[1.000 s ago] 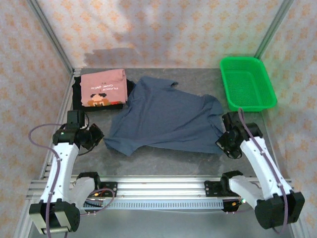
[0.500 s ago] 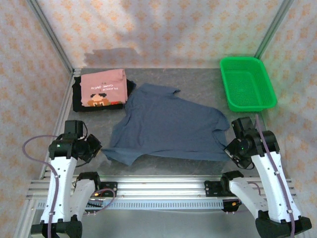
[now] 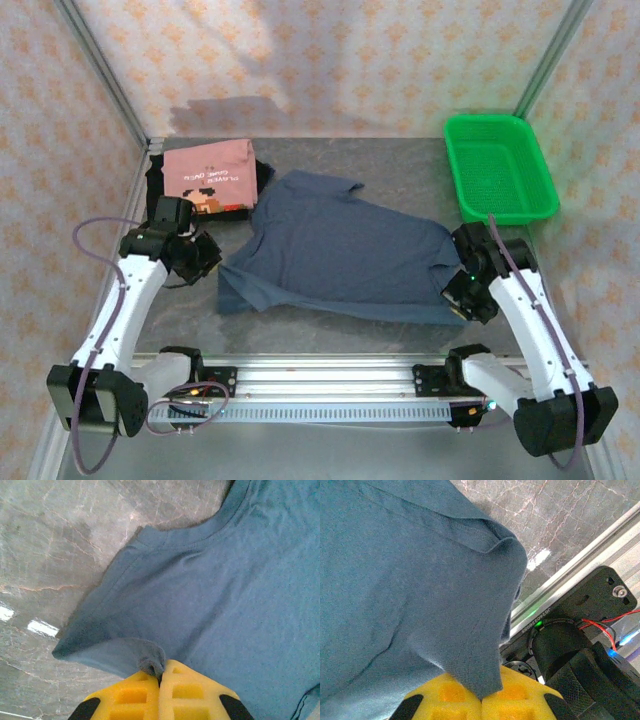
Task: Fold and stack the t-shirts
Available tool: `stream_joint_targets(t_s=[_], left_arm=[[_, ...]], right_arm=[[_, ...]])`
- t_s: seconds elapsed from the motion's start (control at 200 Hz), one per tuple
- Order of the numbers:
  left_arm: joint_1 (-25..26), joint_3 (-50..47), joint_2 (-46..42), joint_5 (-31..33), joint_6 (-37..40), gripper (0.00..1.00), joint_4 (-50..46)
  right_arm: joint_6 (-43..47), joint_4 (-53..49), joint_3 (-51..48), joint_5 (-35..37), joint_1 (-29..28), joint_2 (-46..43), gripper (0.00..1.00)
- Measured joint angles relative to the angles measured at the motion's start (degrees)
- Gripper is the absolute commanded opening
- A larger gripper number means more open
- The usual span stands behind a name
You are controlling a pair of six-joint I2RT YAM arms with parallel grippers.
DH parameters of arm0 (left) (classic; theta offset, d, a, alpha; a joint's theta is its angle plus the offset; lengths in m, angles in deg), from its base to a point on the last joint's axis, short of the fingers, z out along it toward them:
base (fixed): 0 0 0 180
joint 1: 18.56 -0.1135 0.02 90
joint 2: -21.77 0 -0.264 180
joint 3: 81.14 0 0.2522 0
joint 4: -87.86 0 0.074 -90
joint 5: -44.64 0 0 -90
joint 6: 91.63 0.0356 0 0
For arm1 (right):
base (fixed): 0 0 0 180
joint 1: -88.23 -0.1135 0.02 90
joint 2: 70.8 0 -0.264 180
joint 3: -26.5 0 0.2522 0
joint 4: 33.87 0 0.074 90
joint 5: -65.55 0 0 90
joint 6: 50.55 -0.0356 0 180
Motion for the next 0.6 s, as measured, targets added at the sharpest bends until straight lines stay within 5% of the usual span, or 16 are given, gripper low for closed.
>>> stream_joint_targets(t_s=[0.29, 0.6], left_arm=[[0.0, 14.8, -1.5, 3.4, 0.5, 0.00, -0.1], [0.0, 20.4, -6.7, 5.6, 0.7, 0.00, -1.2]], right_arm=[[4.2, 2.0, 13.7, 0.2, 5.3, 5.7, 0.00], [10.5, 4.0, 14.9, -2.0, 16.4, 7.7, 0.00]])
